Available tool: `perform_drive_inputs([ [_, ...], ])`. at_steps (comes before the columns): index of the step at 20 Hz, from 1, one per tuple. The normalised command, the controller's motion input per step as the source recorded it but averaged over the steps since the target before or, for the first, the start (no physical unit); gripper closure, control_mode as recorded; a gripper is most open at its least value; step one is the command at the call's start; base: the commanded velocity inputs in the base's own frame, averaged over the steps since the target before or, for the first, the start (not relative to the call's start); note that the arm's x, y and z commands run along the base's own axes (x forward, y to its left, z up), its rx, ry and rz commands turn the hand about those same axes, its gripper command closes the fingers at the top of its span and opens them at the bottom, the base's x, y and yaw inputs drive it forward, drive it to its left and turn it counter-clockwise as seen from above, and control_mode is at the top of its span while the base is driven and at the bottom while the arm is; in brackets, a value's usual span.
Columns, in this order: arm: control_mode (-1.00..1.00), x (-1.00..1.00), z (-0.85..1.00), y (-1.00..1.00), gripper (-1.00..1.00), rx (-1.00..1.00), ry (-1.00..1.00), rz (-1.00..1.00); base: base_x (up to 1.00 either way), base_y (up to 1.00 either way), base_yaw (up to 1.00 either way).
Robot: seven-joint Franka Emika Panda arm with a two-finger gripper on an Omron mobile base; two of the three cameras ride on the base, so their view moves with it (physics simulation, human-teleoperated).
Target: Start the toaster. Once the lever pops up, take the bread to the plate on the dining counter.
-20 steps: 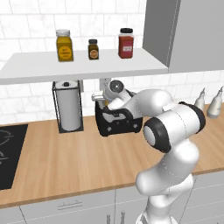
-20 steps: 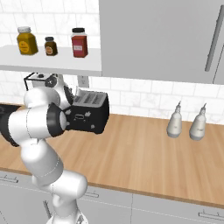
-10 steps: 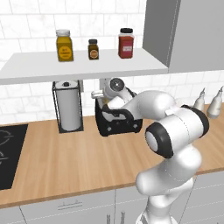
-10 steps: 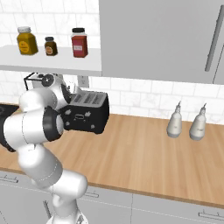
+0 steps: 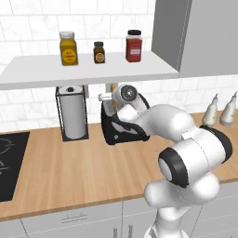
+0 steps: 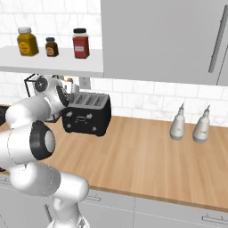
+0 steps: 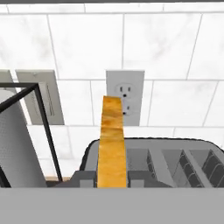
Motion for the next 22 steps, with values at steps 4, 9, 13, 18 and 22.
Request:
perform_drive_inputs([
  [4,-1.0,-0.49,0.22,0.01,1.0,0.0,-0.11,0.0,0.0,0.0,0.0],
  [9,-1.0,-0.61,0.28,0.0,1.0,0.0,-0.09,0.0,0.0,0.0,0.0],
  [13,-1.0,-0.93,0.45,-0.01,1.0,0.0,-0.05,0.0,0.0,0.0,0.0],
  [18,-1.0,-0.83,0.37,-0.23,1.0,0.0,0.05,0.0,0.0,0.0,0.0],
  [22,-1.0,-0.59,0.33,-0.41,1.0,0.0,0.19,0.0,0.0,0.0,0.0],
])
